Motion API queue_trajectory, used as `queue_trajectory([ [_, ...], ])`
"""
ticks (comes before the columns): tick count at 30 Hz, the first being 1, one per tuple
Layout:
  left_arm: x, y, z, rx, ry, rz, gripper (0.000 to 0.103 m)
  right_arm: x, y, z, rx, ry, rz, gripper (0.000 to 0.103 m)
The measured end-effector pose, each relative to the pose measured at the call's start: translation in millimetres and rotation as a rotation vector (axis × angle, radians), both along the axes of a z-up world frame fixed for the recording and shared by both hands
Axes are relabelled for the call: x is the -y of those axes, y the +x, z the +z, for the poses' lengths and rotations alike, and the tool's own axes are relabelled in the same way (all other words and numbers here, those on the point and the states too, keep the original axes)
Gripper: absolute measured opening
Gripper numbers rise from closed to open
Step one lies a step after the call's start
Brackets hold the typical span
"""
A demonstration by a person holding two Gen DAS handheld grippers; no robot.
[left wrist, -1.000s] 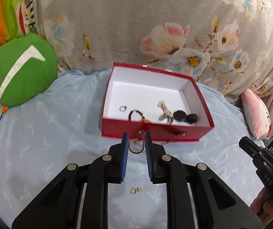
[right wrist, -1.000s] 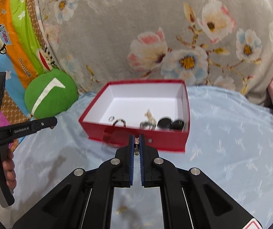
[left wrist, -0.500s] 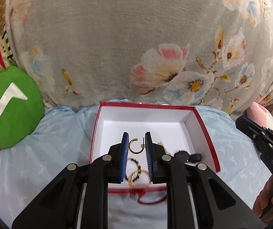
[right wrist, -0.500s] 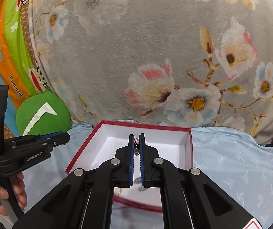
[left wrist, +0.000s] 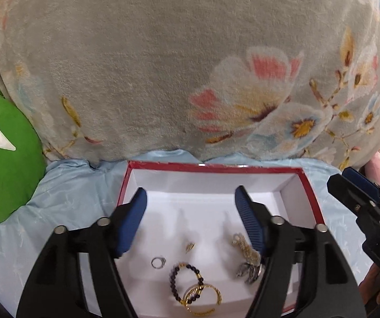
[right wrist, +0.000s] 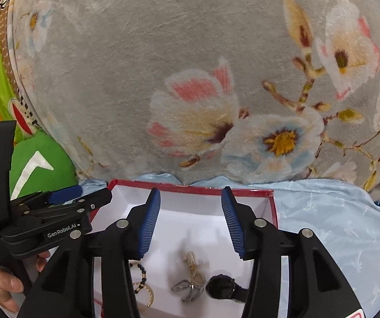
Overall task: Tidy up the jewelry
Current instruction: 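Carry both earrings into the red box and open both tools, then grasp the gold pearl earring with the left tool while the right tool grasps another earring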
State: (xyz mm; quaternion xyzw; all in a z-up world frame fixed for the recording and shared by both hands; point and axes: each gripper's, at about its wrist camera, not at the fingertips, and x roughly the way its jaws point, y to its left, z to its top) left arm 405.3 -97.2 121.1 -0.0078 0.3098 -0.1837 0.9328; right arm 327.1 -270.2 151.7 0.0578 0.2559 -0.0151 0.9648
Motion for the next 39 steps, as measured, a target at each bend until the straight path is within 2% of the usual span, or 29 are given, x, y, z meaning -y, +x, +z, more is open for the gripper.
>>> queue_trajectory([
  [2, 0.4, 0.5, 4.0, 0.006, 0.0, -0.009, 0.072, 0.0, 0.7, 2.6, 0.01, -0.005, -0.001, 0.048],
  [9, -16.0, -17.4, 14.9, 0.004, -0.024, -0.003, 0.073, -1.9, -24.3, 12.7, 0.041, 0.016, 0.013, 0.05],
  [13, -32.7, -45.5, 10.9, -0.01, 0.004, 0.008, 0.073, -7.0, -62.1, 14.3, 0.038, 0.021, 0.036, 0.05],
  [16, -48.0, -76.1, 2.6, -0.02, 0.024, -0.001, 0.073, -14.9, -99.1, 4.7, 0.003, 0.013, 0.052, 0.053],
  [21, -70.5, -130.5, -33.9, -0.103, 0.079, -0.005, 0.073, -33.7, -168.7, -39.0, -0.104, 0.001, 0.058, 0.054],
  [27, -85.2, -180.3, -93.4, -0.25, 0.07, 0.001, 0.073, -56.2, -231.9, -104.8, -0.253, 0.056, 0.057, 0.054],
  [30, -83.0, -194.3, -120.1, -0.305, 0.081, 0.004, 0.072, -65.0, -242.7, -133.2, -0.322, 0.099, 0.062, 0.054],
  [33, -80.9, -203.8, -140.8, -0.346, 0.082, 0.01, 0.072, -75.0, -248.3, -151.6, -0.355, 0.099, 0.069, 0.054],
  [36, -76.8, -208.8, -152.2, -0.349, 0.113, 0.023, 0.072, -86.3, -247.7, -163.8, -0.371, 0.083, 0.079, 0.054],
  [39, -74.2, -208.8, -163.3, -0.355, 0.143, 0.03, 0.067, -92.8, -243.3, -172.7, -0.384, 0.067, 0.084, 0.052],
])
